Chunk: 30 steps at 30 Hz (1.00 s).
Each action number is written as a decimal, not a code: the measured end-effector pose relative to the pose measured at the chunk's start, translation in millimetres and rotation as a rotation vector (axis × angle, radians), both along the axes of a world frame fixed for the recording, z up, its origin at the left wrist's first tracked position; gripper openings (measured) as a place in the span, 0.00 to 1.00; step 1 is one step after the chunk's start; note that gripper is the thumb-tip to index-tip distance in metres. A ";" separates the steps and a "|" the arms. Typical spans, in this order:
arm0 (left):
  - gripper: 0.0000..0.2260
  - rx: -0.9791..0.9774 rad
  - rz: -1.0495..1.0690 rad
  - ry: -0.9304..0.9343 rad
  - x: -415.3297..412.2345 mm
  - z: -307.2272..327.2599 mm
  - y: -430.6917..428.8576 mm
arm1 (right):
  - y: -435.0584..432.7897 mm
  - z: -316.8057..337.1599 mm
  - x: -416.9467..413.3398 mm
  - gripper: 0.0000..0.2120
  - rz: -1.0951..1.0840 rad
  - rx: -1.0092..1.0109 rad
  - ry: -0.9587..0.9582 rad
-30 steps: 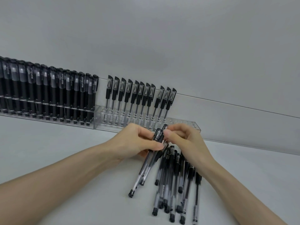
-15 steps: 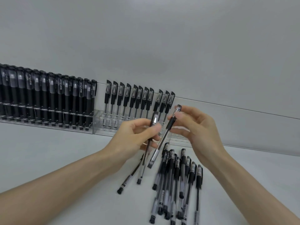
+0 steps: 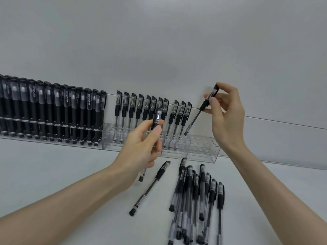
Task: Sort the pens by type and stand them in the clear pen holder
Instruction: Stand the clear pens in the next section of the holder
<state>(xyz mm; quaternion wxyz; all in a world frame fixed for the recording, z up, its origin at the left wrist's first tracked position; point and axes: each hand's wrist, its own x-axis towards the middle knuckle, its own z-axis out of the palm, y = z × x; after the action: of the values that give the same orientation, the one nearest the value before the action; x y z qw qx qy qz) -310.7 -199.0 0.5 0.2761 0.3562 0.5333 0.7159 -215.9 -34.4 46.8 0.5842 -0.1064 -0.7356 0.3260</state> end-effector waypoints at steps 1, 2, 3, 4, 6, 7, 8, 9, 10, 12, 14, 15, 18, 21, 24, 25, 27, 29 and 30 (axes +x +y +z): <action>0.08 -0.008 -0.006 -0.003 -0.3 0.1 0.0 | 1.7 -2.1 -2.3 0.13 -0.004 0.010 -0.003; 0.08 -0.014 -0.008 -0.010 -1.0 0.0 0.4 | 3.1 -4.4 -4.1 0.13 -0.006 0.019 -0.008; 0.09 -0.018 -0.006 -0.017 -1.3 -0.5 1.1 | 4.5 -6.4 -5.4 0.13 -0.008 0.026 -0.014; 0.09 -0.019 0.002 -0.021 -1.9 -1.2 2.2 | 6.0 -7.8 -6.2 0.13 -0.009 0.033 -0.020; 0.10 -0.016 0.023 -0.012 -2.6 -3.6 4.0 | 8.9 -8.8 -7.0 0.14 -0.013 0.050 -0.031; 0.10 -0.015 0.029 -0.001 -2.8 -4.7 4.5 | 10.2 -8.3 -7.1 0.14 -0.016 0.061 -0.036; 0.10 -0.014 0.030 0.008 -2.8 -5.5 4.7 | 11.5 -7.3 -7.1 0.15 -0.019 0.072 -0.040; 0.09 -0.015 0.027 0.013 -2.7 -6.3 4.7 | 13.0 -6.3 -7.0 0.15 -0.023 0.082 -0.046; 0.09 -0.019 0.023 0.015 -2.7 -6.7 4.7 | 14.8 -5.0 -6.8 0.15 -0.029 0.089 -0.052; 0.09 -0.025 0.019 0.020 -3.0 -7.3 4.9 | 18.2 -3.3 -6.4 0.15 -0.042 0.100 -0.066; 0.09 -0.024 0.015 0.023 -3.6 -7.7 5.1 | 20.9 -3.1 -6.1 0.15 -0.044 0.108 -0.087; 0.09 -0.023 0.015 0.024 -3.8 -8.0 5.2 | 21.8 -3.8 -6.3 0.15 -0.041 0.107 -0.101; 0.10 -0.026 0.015 0.035 -4.9 -9.4 5.2 | 22.7 -9.4 -8.1 0.15 -0.034 0.102 -0.154; 0.10 -0.029 0.008 0.040 -5.5 -10.3 5.9 | 22.8 -16.9 -9.0 0.14 -0.020 0.102 -0.219; 0.10 -0.028 0.002 0.043 -5.0 -10.7 6.7 | 23.7 -19.7 -8.1 0.14 -0.026 0.102 -0.252; 0.10 -0.030 0.001 0.044 -4.8 -11.0 6.8 | 23.8 -19.1 -7.5 0.14 -0.031 0.109 -0.260; 0.10 -0.039 0.000 0.048 -4.4 -11.3 7.0 | 23.2 -17.5 -6.6 0.15 -0.030 0.111 -0.280; 0.10 -0.054 0.003 0.037 -4.0 -11.7 8.2 | 23.6 -16.1 -6.0 0.17 -0.031 0.107 -0.290; 0.10 -0.063 0.008 0.022 -4.1 -11.8 9.0 | 24.2 -15.5 -5.8 0.18 -0.034 0.108 -0.292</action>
<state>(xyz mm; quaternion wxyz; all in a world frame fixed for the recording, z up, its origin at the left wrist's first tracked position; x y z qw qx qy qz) -314.8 -190.1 -11.3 0.2785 0.3530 0.5601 0.6958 -221.7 -10.2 31.3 0.4811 -0.1336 -0.8273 0.2572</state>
